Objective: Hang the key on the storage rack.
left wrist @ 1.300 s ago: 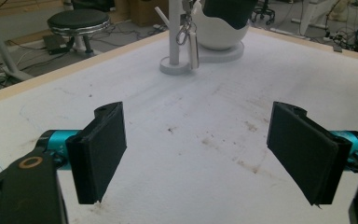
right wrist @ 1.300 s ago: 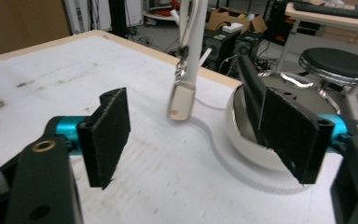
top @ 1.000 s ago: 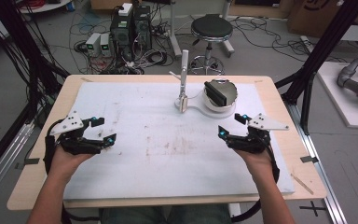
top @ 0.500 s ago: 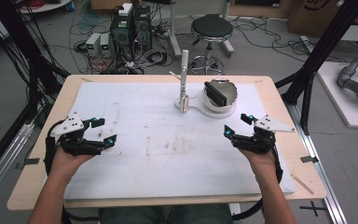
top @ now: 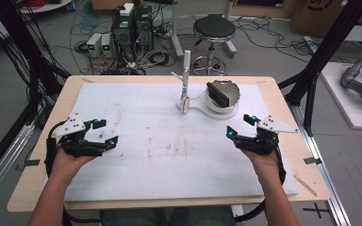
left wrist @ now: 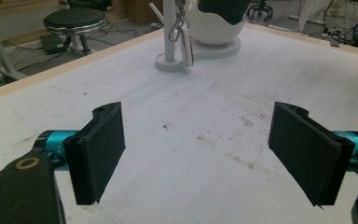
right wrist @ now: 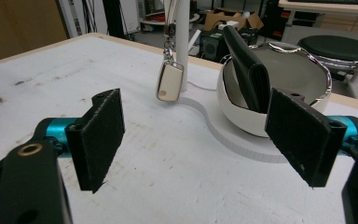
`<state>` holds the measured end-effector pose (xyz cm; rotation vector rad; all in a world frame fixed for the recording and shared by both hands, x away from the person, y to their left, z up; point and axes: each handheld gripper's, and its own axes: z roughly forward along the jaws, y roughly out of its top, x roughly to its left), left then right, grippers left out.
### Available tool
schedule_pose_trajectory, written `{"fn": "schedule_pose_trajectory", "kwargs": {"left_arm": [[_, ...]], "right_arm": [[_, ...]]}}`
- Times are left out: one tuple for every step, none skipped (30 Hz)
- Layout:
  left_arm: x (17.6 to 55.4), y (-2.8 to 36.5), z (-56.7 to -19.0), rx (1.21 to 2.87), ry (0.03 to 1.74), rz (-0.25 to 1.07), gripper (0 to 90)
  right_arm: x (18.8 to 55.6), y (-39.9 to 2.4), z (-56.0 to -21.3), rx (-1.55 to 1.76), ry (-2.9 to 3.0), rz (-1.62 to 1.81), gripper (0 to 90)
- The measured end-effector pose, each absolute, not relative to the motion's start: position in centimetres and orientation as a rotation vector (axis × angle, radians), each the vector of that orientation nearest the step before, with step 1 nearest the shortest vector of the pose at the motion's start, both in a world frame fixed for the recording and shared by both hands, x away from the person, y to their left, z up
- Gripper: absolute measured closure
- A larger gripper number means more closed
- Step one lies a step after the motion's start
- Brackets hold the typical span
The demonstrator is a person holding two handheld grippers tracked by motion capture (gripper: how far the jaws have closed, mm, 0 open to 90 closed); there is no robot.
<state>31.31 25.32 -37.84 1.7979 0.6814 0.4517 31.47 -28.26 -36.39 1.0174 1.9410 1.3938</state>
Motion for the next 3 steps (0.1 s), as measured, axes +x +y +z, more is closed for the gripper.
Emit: {"fn": "schedule_pose_trajectory", "kwargs": {"left_arm": [[31.31,25.32,-37.83,1.796,0.682,0.452,18.6],[31.33,25.33,-37.83,1.796,0.681,0.452,18.6],[31.35,25.34,-37.83,1.796,0.683,0.452,18.6]], "right_arm": [[31.45,-28.21,-36.38,1.019,1.945,1.394,20.3],[31.48,-28.19,-36.39,1.014,1.945,1.395,20.3],[31.49,-28.17,-36.35,1.016,1.944,1.398,20.3]]}}
